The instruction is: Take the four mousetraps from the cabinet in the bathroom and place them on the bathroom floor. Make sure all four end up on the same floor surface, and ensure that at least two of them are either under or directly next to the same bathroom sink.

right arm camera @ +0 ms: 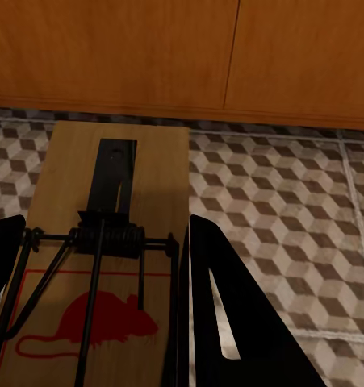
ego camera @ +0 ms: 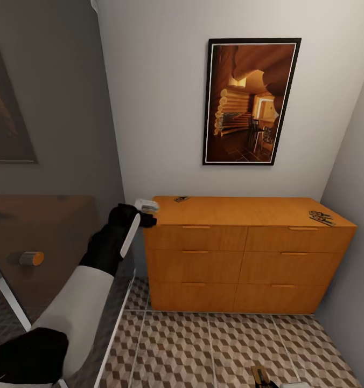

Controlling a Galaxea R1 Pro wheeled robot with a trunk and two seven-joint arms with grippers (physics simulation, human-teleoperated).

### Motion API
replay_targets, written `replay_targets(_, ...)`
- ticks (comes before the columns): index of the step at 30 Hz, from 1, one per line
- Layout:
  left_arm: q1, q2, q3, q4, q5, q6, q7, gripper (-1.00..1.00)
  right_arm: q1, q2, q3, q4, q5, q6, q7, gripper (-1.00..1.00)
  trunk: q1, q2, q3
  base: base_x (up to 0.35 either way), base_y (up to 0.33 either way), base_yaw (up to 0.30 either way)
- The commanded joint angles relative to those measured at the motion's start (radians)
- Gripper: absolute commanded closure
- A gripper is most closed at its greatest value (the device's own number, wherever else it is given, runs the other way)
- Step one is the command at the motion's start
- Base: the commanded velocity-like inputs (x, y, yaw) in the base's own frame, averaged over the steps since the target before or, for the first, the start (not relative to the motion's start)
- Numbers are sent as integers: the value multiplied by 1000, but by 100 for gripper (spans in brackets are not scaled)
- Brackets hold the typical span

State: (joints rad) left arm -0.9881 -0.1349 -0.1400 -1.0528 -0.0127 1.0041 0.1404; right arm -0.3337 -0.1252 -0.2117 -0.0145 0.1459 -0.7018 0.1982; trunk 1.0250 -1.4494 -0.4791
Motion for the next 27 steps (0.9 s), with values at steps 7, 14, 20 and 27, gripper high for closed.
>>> replay_targets(7, -160, 0, -2, 89, -4, 5, 4, -100, -1, 1, -9, -1, 6, -4, 4, 100, 0, -1, -1, 0, 0, 0)
replay_targets(14, -168, 5, -6, -10, -4, 11, 2, -100, -1, 0, -9, -1, 6, -4, 4, 100, 0, -1, -1, 0, 0, 0)
replay_targets(20, -166, 12, -43, -127, -3, 13, 1, -100, -1, -1, -9, -1, 6, -4, 4, 100, 0, -1, -1, 0, 0, 0)
replay_targets(27, -162, 14, -58, -147, -1, 13, 0, -100, -1, -1, -9, -1, 5, -4, 4, 100, 0, -1, -1, 105, 0, 0)
